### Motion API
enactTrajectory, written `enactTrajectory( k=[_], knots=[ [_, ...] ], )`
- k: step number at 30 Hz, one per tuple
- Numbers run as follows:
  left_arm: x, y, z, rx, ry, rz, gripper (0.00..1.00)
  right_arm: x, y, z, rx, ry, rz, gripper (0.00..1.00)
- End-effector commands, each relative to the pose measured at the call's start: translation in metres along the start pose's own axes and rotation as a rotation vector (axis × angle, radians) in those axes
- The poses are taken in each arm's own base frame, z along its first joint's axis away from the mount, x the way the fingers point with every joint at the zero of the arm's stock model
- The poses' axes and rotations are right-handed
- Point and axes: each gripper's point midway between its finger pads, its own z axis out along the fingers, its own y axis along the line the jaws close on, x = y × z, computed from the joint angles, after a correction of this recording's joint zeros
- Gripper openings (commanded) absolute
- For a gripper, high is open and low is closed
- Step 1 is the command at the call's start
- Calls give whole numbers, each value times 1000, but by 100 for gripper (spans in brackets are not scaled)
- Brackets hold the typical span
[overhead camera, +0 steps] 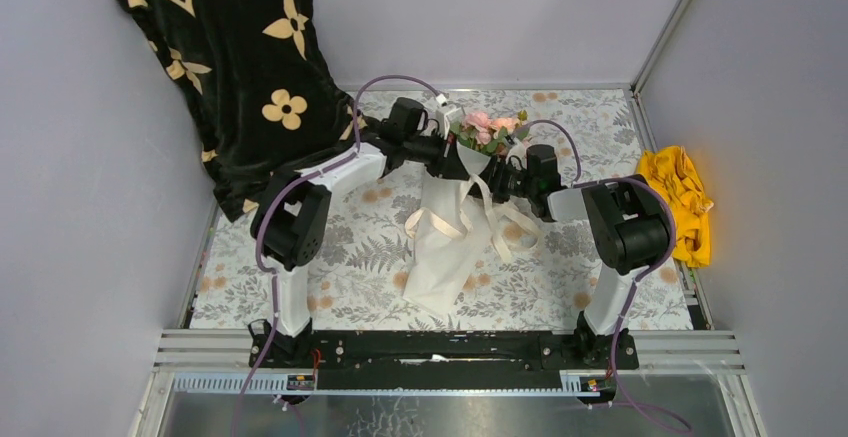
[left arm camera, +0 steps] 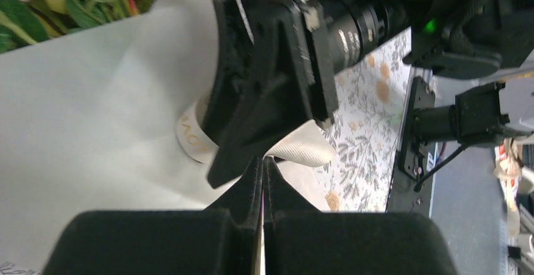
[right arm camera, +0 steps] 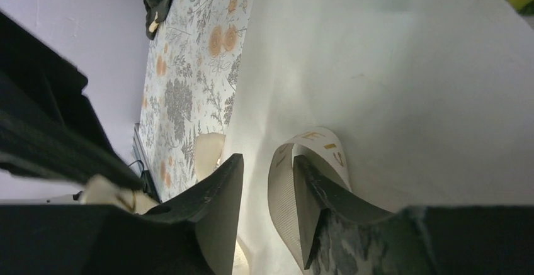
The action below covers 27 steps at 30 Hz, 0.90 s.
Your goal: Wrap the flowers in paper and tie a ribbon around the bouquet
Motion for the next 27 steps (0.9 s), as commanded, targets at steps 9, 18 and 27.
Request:
enactTrajectory(
  k=[9, 18, 27],
  knots=[
    [-38, 50, 6, -12, -221, -215, 0, 2, 24, -13, -141, -68, -46, 50],
    [-18, 46, 36, -52, -151, -160, 0, 3, 27, -15, -165, -78, -61, 54],
    [-14, 15, 54, 40, -110, -114, 0, 4, 22, -13, -142, -77, -50, 57]
  ],
)
